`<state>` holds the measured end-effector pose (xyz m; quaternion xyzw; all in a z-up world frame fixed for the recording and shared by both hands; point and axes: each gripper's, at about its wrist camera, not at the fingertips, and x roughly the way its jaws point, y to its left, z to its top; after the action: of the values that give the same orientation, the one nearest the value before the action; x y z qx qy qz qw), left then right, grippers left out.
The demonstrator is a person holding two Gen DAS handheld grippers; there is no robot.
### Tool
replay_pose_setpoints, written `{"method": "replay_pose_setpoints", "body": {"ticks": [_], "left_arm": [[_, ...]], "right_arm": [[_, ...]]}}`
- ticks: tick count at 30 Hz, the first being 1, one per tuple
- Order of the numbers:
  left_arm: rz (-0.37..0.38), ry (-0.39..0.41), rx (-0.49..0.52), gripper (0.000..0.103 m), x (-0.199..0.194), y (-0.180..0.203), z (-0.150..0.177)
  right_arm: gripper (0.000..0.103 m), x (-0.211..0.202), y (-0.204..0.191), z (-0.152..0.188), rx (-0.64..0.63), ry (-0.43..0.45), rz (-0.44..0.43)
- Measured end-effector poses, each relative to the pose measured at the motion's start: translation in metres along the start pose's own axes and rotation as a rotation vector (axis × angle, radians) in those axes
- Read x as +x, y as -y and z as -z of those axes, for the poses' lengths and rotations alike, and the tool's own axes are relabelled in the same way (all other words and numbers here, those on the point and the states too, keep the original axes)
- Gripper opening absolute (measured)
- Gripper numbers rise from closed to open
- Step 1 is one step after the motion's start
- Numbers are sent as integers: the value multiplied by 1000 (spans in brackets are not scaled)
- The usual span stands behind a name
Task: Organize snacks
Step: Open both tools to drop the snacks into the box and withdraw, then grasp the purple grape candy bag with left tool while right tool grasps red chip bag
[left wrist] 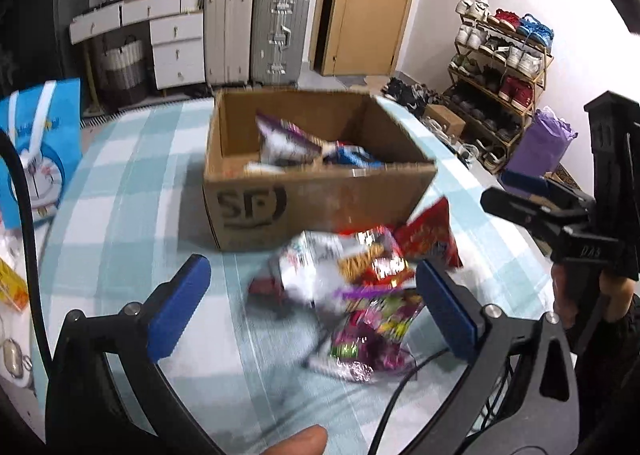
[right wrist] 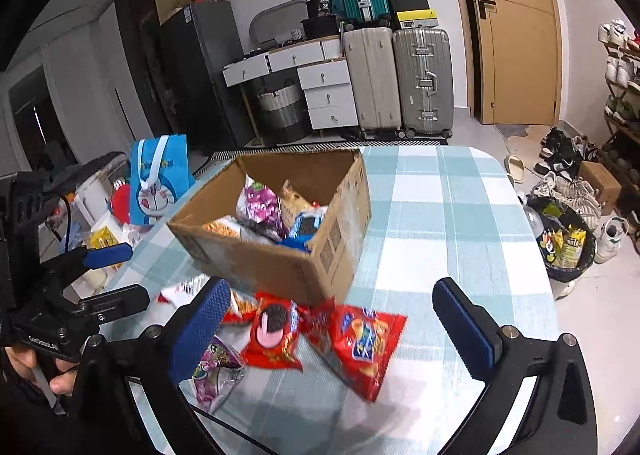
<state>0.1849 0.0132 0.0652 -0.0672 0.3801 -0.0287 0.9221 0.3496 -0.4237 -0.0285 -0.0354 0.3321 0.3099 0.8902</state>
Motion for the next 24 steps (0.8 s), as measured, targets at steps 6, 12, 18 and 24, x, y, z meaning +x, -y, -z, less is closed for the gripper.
{"method": "replay_pose_setpoints", "body": {"ticks": [6, 12, 18, 24], "left_arm": [[11, -44, -16, 102, 0, -1, 26], [20, -77, -32, 102, 5, 6, 43], [32, -107, -52, 102, 18, 18, 51], [14, -134, -16, 102, 37, 35, 55]], "right_arm": [[103, -2, 0, 15, 1, -37, 3], [103, -1, -4, 28, -14, -71, 4], [103, -1, -3, 40, 0, -101, -2], [103, 6, 5, 51, 16, -129, 4]]}}
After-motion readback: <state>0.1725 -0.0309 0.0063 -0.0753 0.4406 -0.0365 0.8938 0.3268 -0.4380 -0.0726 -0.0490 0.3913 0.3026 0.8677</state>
